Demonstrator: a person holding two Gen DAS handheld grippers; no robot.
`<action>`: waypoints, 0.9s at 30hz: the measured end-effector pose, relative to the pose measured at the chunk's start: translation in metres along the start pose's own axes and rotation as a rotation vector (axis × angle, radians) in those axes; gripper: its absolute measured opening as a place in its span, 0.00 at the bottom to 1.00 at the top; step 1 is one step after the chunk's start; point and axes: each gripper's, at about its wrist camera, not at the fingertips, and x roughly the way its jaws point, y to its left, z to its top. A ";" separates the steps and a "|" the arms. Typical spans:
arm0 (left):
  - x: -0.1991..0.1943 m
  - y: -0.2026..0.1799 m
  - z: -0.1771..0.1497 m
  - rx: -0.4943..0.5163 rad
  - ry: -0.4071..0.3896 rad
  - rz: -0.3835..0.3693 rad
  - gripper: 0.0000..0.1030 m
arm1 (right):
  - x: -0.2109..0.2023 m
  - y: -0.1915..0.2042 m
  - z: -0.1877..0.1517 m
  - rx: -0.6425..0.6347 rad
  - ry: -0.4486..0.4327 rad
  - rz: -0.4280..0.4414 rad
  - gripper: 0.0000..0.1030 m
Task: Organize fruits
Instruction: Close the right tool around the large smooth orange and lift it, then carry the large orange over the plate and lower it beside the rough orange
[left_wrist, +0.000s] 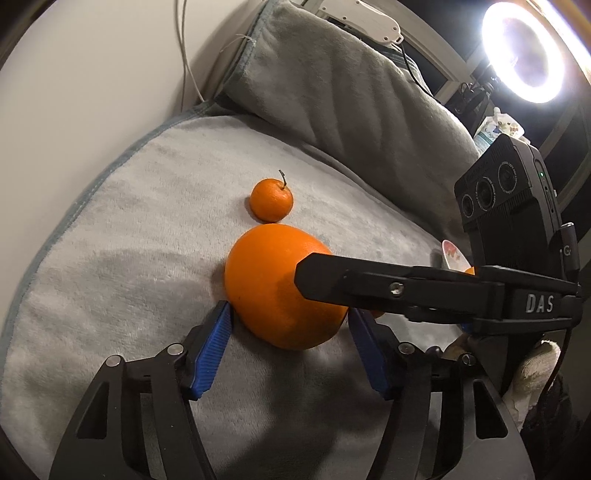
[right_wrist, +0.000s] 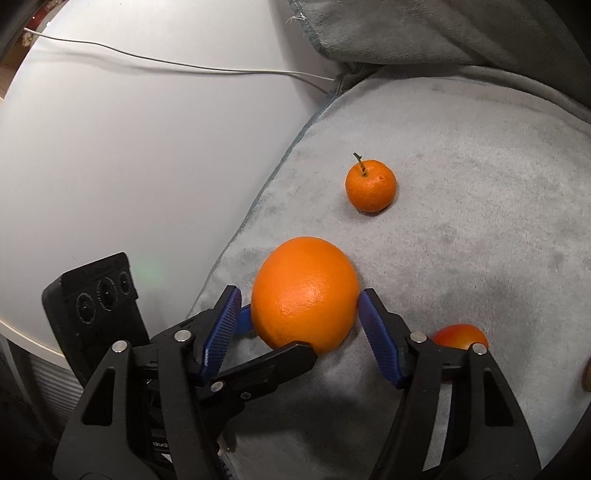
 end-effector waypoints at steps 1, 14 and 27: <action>0.000 -0.001 0.000 0.004 -0.002 0.004 0.62 | 0.000 -0.001 0.000 0.000 -0.002 -0.003 0.61; -0.006 -0.022 0.005 0.038 -0.041 0.023 0.62 | -0.026 -0.001 -0.005 -0.038 -0.061 -0.010 0.60; 0.001 -0.076 0.009 0.126 -0.064 -0.012 0.62 | -0.084 -0.011 -0.013 -0.042 -0.163 -0.051 0.60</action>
